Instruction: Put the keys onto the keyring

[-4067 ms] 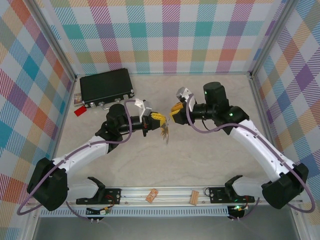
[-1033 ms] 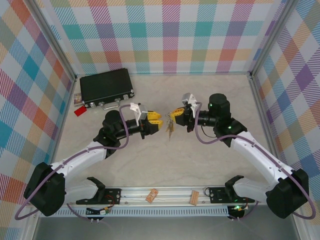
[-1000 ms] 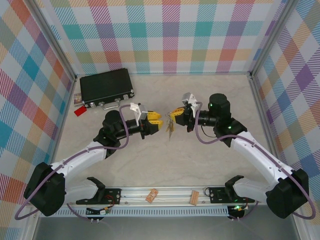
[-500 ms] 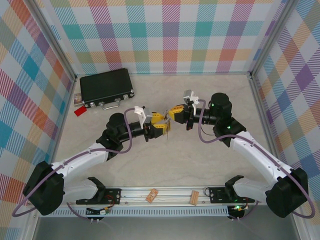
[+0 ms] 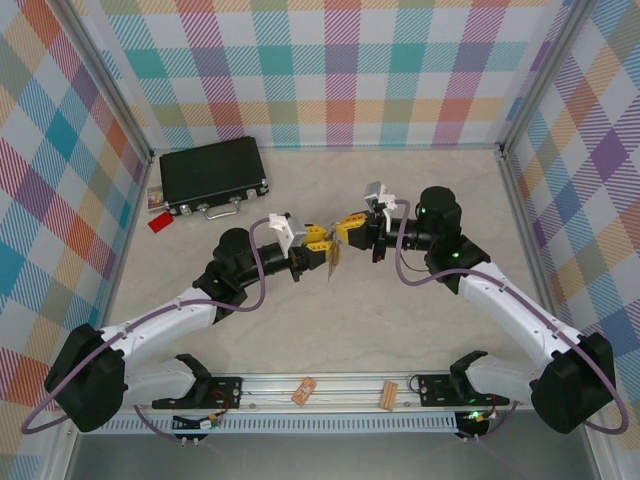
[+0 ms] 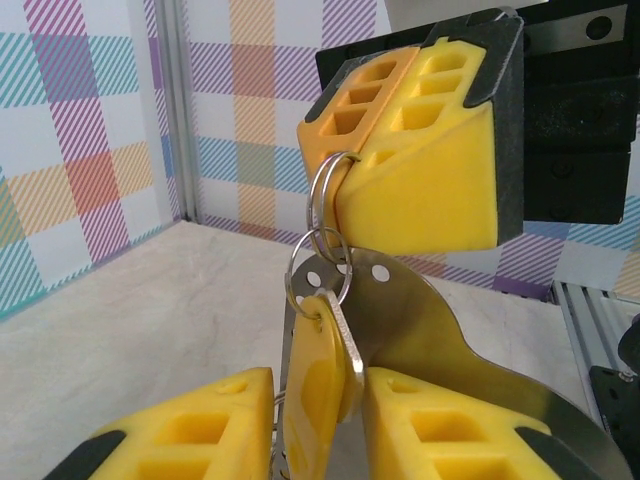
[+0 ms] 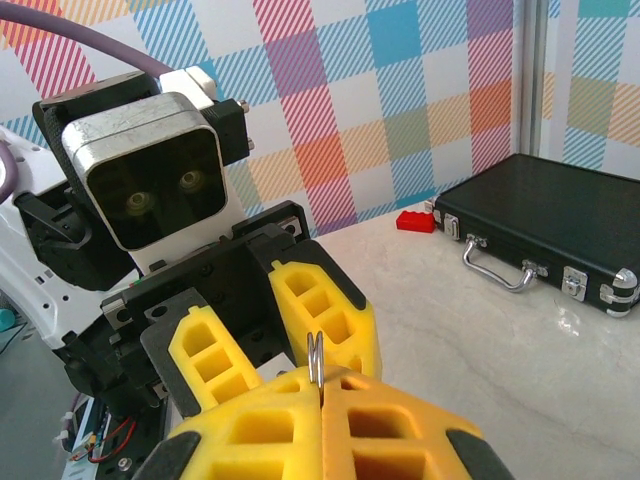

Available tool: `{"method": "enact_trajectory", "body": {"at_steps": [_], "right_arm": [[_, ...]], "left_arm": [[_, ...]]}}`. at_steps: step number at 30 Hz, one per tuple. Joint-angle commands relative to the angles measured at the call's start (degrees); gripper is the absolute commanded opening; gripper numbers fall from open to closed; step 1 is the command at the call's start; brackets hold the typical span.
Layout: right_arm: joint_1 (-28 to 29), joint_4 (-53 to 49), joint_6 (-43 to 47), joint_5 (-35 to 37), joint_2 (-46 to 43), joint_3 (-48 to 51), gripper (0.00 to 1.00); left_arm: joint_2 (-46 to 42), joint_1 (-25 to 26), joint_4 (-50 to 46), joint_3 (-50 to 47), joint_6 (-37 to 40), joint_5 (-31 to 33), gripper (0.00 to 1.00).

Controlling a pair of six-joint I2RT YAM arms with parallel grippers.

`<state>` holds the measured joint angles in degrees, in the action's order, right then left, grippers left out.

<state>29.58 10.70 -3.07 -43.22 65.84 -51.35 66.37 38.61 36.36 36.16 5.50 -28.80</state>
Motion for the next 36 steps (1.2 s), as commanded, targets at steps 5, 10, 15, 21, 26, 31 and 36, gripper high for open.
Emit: {"method": "enact_trajectory", "body": {"at_steps": [5, 10, 15, 21, 26, 31, 36], "right_arm": [[-0.2, 2.9, -1.0, -2.7, 0.2, 0.6, 0.00], [-0.2, 3.2, -1.3, -2.6, -0.1, 0.9, 0.00], [-0.3, 3.5, -1.4, -2.3, -0.3, 1.0, 0.00], [-0.6, 3.8, -1.3, -1.8, -0.8, 1.2, 0.00], [-1.0, 5.6, -2.4, -1.8, -1.1, 1.6, 0.00], [-1.1, 6.6, -3.2, -2.4, -1.0, 1.7, 0.00], [-1.5, 7.7, -3.6, -2.2, -1.4, 2.2, 0.00]], "left_arm": [[-0.9, 1.2, 1.2, 1.8, 1.6, 0.9, 0.24], [-1.2, 1.3, -0.2, 2.0, 2.7, 1.5, 0.10], [-0.8, 1.6, -1.8, 2.1, 3.7, 1.8, 0.00], [-0.3, 2.4, -4.2, 1.8, 5.0, 2.0, 0.00], [0.5, 3.2, -6.0, 1.7, 6.3, 3.0, 0.00], [2.0, 4.1, -7.8, 2.5, 7.8, 3.8, 0.00], [2.9, 4.8, -9.1, 2.9, 8.5, 4.1, 0.00]]}}
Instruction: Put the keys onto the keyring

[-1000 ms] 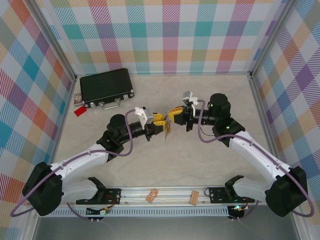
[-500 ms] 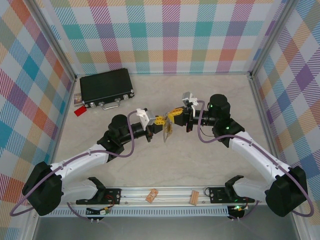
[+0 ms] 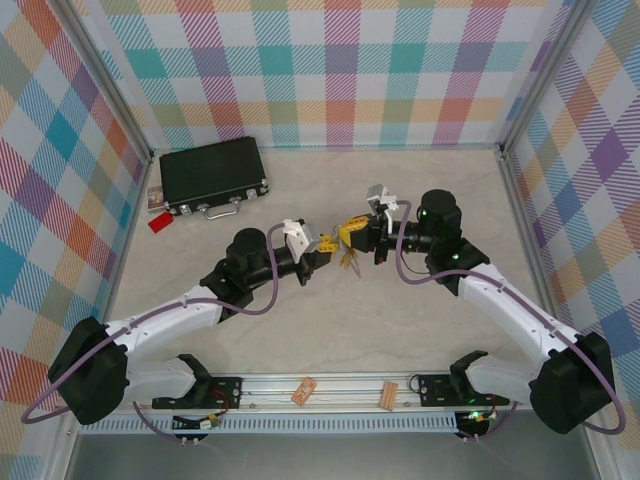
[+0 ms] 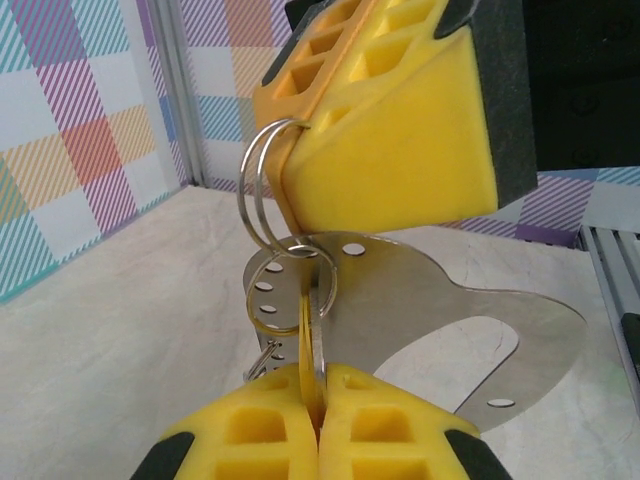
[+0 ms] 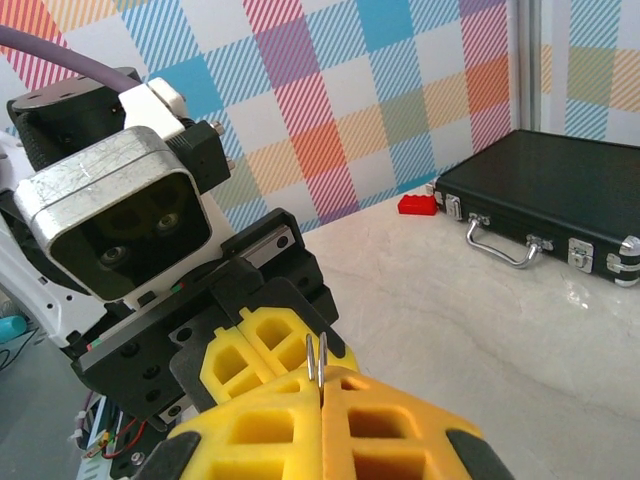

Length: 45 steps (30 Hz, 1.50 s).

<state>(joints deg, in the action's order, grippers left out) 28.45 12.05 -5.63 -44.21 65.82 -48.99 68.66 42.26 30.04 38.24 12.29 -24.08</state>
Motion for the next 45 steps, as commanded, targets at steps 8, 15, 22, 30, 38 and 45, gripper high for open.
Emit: {"method": "enact_trajectory", "body": {"at_steps": [8, 15, 22, 30, 38, 45], "right_arm": [[-1.0, 6.3, -0.7, -0.8, -1.5, 0.9, 0.00], [-1.8, 7.5, -0.7, -0.6, -1.0, 1.7, 0.00], [-2.6, 7.9, -0.5, -1.5, -0.9, 1.9, 0.00], [-2.6, 7.3, 0.6, -5.8, 0.2, 1.0, 0.00], [-2.8, 7.6, 2.1, -11.0, 1.8, -0.6, 0.00], [-3.0, 8.2, 3.0, -12.3, 4.0, -2.0, 0.00]], "left_arm": [[-3.8, 1.0, -2.0, 0.2, -1.4, 2.3, 0.21], [-6.9, 0.3, -3.6, 1.5, -4.4, 2.9, 0.36], [-7.1, -2.1, -3.7, 4.3, -9.1, 0.3, 0.36], [-2.6, -7.3, 5.5, 5.8, -19.0, -7.3, 0.37], [1.1, -10.4, 13.6, 6.2, -25.8, -17.8, 0.31], [2.6, -10.6, 14.5, 6.4, -26.3, -21.7, 0.28]]}}
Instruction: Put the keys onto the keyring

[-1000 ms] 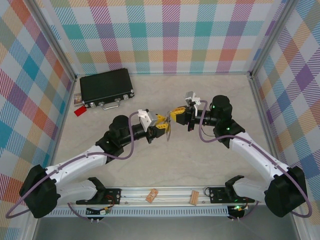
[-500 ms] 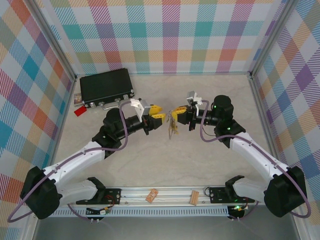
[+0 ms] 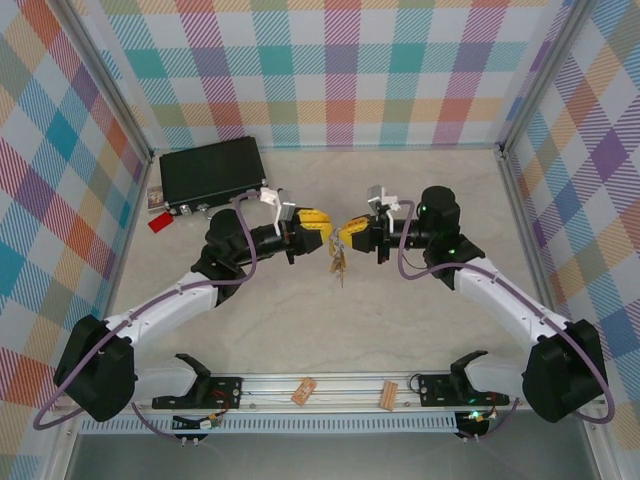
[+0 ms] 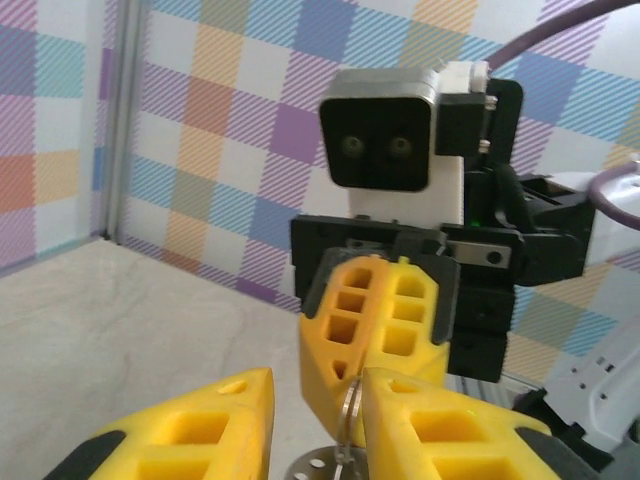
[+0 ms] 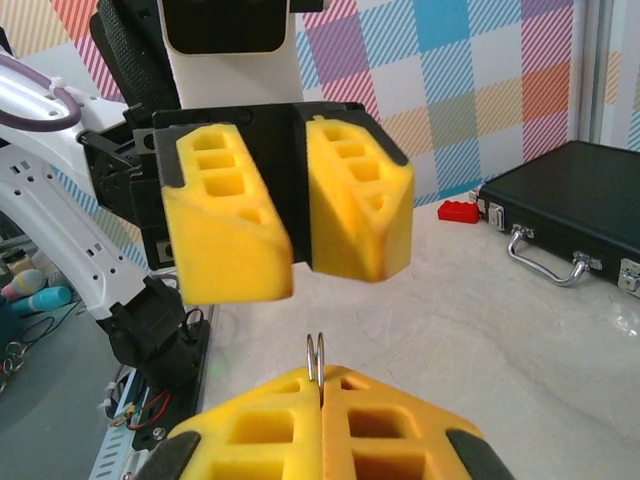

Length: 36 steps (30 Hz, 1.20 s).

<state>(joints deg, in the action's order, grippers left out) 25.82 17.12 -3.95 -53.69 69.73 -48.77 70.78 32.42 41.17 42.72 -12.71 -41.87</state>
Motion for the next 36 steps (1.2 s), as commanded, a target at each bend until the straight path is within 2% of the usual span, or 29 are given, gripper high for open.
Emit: {"method": "enact_trajectory", "body": {"at_steps": [1, 22, 26, 33, 36], "right_arm": [[-0.4, 3.5, 1.2, -3.0, 0.1, -2.4, 0.00], [-0.4, 4.5, -0.3, -4.7, 0.8, -2.2, 0.00], [-0.4, 4.5, -0.5, -5.0, 0.8, -2.2, 0.00], [-0.4, 3.3, 0.3, -3.9, 0.4, -2.1, 0.00], [-0.4, 0.7, 1.1, -1.3, -0.1, -2.5, 0.16]], "left_arm": [[0.7, -0.8, 3.1, 2.0, -1.1, -4.3, 0.28], [5.3, -0.8, 6.8, 2.6, -3.8, -9.0, 0.15], [6.1, -0.8, 9.4, 2.6, -5.1, -10.0, 0.00], [6.3, -0.8, 9.6, 2.4, -4.8, -10.0, 0.00], [5.5, -0.8, 7.7, 2.2, -3.0, -8.9, 0.00]]}}
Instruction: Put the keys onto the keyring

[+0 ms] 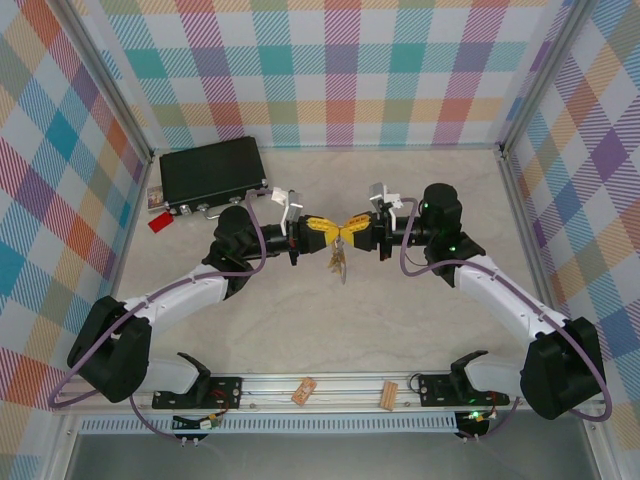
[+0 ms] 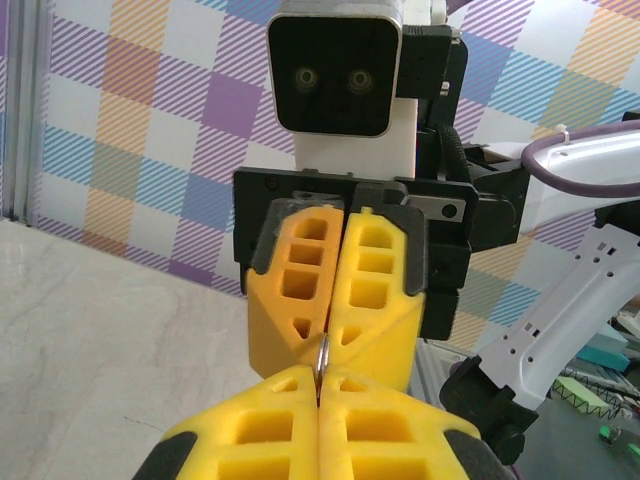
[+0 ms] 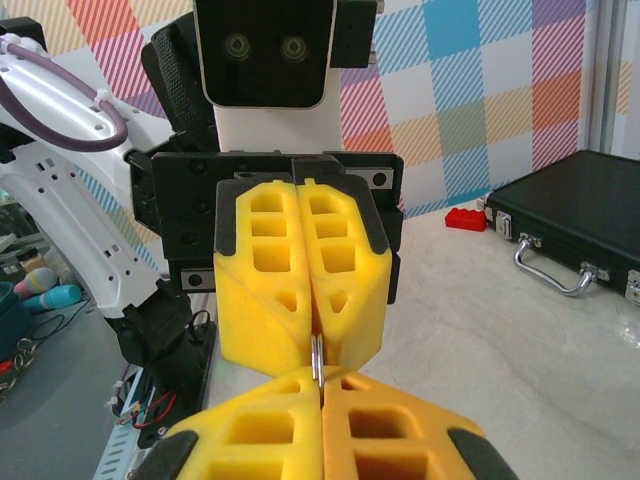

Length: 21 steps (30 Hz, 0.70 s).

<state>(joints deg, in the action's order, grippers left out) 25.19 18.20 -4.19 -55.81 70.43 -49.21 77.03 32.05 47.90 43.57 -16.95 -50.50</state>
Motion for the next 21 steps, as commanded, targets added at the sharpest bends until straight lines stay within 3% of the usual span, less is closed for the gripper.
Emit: {"method": "enact_trajectory", "body": {"at_steps": [1, 6, 11, 18, 21], "right_arm": [[0.2, -2.0, 2.0, 1.5, -1.1, -2.5, 0.19], [0.2, -14.0, 7.0, 7.0, -3.0, -4.8, 0.26], [0.3, -26.7, 12.9, 11.3, -3.4, -8.7, 0.26], [1.0, -47.8, 22.4, 15.6, 2.1, -18.8, 0.27], [1.4, -52.3, 25.0, 15.7, 4.2, -21.7, 0.29]], "left_arm": [[-1.1, -0.5, -0.2, 1.3, 2.2, 0.0, 0.00], [-3.1, -0.7, -7.8, 1.6, 8.2, 2.2, 0.00], [-4.1, -0.7, -16.3, 2.8, 14.8, 3.6, 0.00], [-3.4, -0.6, -24.7, 4.6, 22.3, 4.8, 0.00], [-2.8, -0.7, -26.8, 4.9, 24.4, 4.9, 0.00]]}}
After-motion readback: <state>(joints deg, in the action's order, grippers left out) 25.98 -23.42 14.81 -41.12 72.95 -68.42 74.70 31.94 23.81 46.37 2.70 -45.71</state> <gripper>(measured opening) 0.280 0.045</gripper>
